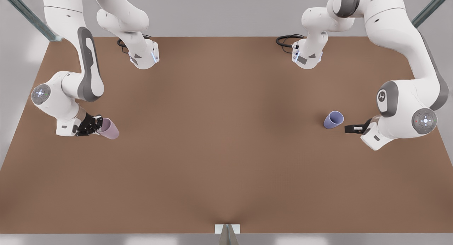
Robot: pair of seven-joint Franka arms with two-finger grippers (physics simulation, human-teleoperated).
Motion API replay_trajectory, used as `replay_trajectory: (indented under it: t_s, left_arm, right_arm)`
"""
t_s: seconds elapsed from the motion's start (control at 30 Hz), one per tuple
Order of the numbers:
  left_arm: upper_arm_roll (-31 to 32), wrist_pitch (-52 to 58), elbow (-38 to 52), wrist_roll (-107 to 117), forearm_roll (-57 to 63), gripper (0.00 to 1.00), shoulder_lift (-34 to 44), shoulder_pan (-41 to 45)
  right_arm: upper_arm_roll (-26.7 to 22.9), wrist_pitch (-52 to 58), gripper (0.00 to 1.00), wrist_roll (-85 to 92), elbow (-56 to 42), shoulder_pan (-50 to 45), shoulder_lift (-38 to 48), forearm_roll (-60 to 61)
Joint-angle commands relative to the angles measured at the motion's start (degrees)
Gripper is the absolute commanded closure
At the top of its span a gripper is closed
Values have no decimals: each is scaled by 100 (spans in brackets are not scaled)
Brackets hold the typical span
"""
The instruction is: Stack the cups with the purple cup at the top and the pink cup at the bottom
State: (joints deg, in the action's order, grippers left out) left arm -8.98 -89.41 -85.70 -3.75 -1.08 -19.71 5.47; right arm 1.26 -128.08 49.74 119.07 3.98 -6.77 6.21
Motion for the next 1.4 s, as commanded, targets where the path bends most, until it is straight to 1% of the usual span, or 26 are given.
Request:
replay_trajectory:
  t_s: [0.0,0.03,0.13,0.17,0.2,0.23,0.27,0.3,0.33,0.4,0.5,0.53,0.57,0.77,0.8,0.83,0.87,0.9,0.93,0.97,1.0,1.07,1.13,1.2,1.27,1.37]
  left_arm:
    - [-121,-647,-508,-266,-6,0,204,-2]
    - [-182,-885,-780,-389,-15,0,310,-2]
    - [-306,-1974,-1914,-864,-24,0,609,-2]
    - [-314,-2159,-2090,-978,-24,0,652,-2]
    - [-323,-2510,-2380,-1128,-24,0,679,7]
    - [-420,-2862,-2688,-1337,-24,0,705,-2]
    - [-516,-3187,-2899,-1645,-24,0,706,-2]
    - [-525,-3583,-3154,-1725,-24,0,662,-2]
    - [-525,-3943,-3444,-1734,-24,0,653,-2]
    - [-657,-3997,-3655,-2059,-24,0,653,-2]
    - [-701,-4769,-4279,-2156,-24,0,609,-2]
    - [-780,-4805,-4376,-2253,-24,0,591,-2]
    - [-798,-4805,-4402,-2323,-24,0,600,-2]
    - [-956,-4849,-4508,-2534,-24,0,512,-2]
    - [-956,-4849,-4517,-2525,-24,24,503,7]
    - [-956,-4823,-4508,-2525,-24,43,477,-2]
    - [-947,-4841,-4508,-2525,-32,43,425,7]
    - [-930,-4849,-4517,-2517,-32,47,389,7]
    - [-903,-4849,-4508,-2516,-155,52,345,16]
    - [-877,-4849,-4508,-2516,-199,54,301,51]
    - [-877,-4841,-4517,-2516,-199,60,310,60]
    - [-868,-4806,-4517,-2508,-270,67,310,77]
    - [-851,-4691,-4491,-2490,-270,68,354,77]
    - [-833,-4533,-4464,-2481,-270,69,415,86]
    - [-780,-4234,-4376,-2376,-270,71,512,86]
    - [-666,-4023,-4280,-2270,-270,79,600,86]
  right_arm:
    - [928,1057,79,-4401,-384,-239,-131,-15]
    - [1174,1066,79,-5050,-603,-484,-228,-15]
    - [1193,1083,79,-7441,-1816,-1873,-983,-15]
    - [1193,1057,79,-8161,-2079,-2233,-1299,-41]
    - [1184,1074,79,-9024,-2931,-2761,-1923,-68]
    - [1175,1066,79,-9753,-3730,-3042,-2608,-120]
    - [1132,1057,79,-10254,-4258,-3358,-3065,-391]
    - [912,1057,79,-10852,-5066,-3798,-3680,-428]
    - [824,1022,79,-11389,-5840,-4018,-4278,-428]
    - [684,855,79,-12012,-6272,-4212,-4710,-437]
    - [595,864,79,-12242,-6396,-4414,-4921,-437]
    - [551,907,79,-12304,-6387,-4580,-4922,-437]
    - [385,916,79,-12348,-6396,-4765,-4922,-428]
    - [314,863,79,-12445,-6466,-4898,-5124,-428]
    - [305,864,66,-12454,-6502,-4898,-5159,-428]
    - [270,872,63,-12463,-6502,-4898,-5185,-428]
    - [270,864,62,-12463,-6502,-4898,-5194,-428]
    - [270,802,60,-12472,-6510,-4889,-5264,-428]
    - [270,784,49,-12472,-6502,-4889,-5264,-428]
    - [270,776,46,-12472,-6502,-4889,-5264,-428]
    - [270,776,45,-12472,-6502,-4889,-5264,-428]
    - [261,802,45,-12472,-6502,-4889,-5264,-428]
    - [261,863,39,-12463,-6493,-4889,-5229,-428]
    - [279,1066,37,-12472,-6475,-4907,-5141,-428]
    - [287,1057,36,-12463,-6431,-4915,-5027,-437]
    - [314,1013,36,-12463,-6422,-4915,-5018,-516]
